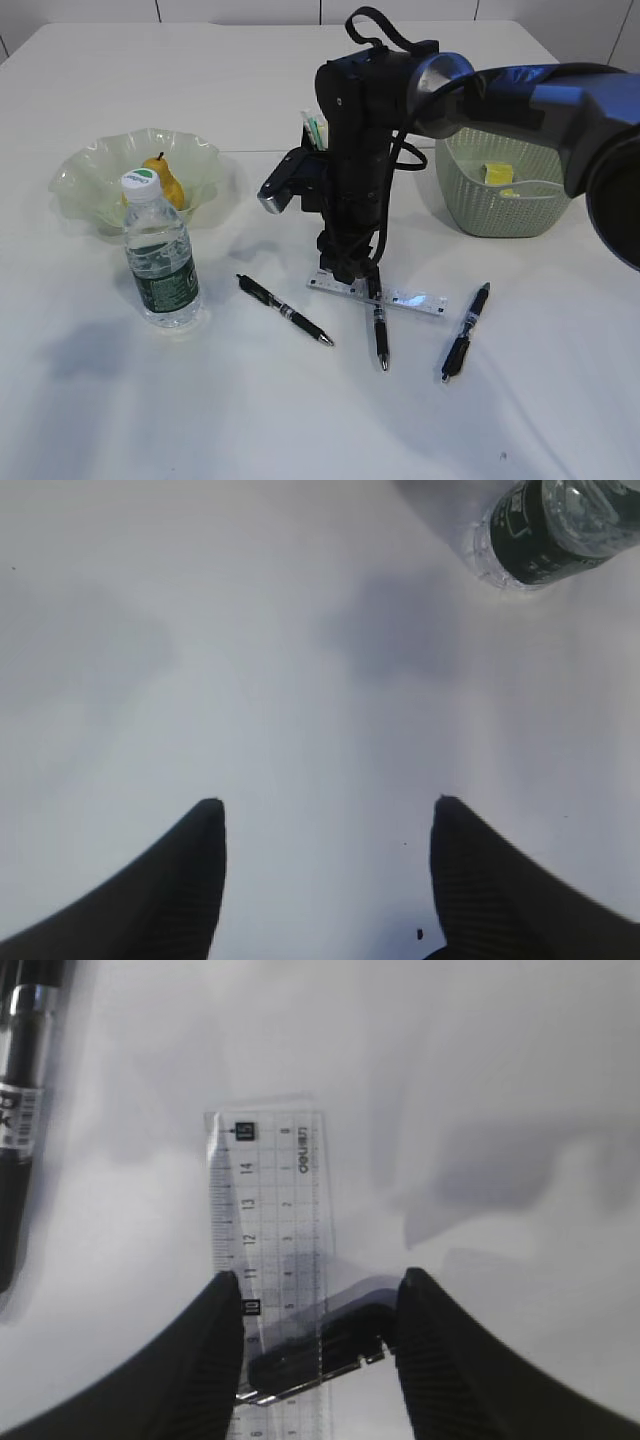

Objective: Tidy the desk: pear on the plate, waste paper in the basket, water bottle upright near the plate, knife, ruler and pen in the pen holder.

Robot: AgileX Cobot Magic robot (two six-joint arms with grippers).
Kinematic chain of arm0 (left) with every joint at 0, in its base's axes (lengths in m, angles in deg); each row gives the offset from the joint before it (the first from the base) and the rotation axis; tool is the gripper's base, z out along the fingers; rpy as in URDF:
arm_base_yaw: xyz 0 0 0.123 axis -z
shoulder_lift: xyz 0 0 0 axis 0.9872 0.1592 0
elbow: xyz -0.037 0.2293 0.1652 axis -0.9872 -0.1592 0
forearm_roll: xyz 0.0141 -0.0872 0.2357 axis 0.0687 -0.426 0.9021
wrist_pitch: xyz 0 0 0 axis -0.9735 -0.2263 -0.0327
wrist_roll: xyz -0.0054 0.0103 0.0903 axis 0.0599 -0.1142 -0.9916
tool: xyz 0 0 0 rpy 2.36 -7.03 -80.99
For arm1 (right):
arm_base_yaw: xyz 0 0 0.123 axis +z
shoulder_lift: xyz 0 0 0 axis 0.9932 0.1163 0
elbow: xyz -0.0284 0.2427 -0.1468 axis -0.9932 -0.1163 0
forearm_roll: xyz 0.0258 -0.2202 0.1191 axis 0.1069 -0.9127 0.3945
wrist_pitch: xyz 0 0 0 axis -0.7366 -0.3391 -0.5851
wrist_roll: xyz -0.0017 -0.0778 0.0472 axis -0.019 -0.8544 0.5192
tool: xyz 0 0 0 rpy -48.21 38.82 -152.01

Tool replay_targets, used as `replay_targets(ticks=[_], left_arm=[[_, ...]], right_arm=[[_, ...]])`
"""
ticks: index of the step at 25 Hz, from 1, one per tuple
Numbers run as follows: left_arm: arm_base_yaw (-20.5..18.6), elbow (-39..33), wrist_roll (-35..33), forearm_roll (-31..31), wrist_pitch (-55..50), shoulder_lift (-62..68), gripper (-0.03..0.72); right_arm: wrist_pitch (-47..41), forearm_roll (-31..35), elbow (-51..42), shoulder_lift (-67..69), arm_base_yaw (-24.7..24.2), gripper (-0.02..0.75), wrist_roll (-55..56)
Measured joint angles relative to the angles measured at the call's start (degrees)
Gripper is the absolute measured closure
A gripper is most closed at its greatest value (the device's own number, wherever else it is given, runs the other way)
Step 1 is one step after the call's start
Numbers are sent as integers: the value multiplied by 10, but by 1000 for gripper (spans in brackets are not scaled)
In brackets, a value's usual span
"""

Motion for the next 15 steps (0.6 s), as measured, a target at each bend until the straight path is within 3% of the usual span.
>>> replay_targets(ticks=[15], left_arm=[[0,0,0,0,0,0,232]], right_arm=[[1,-4,0,17,7,368,0]])
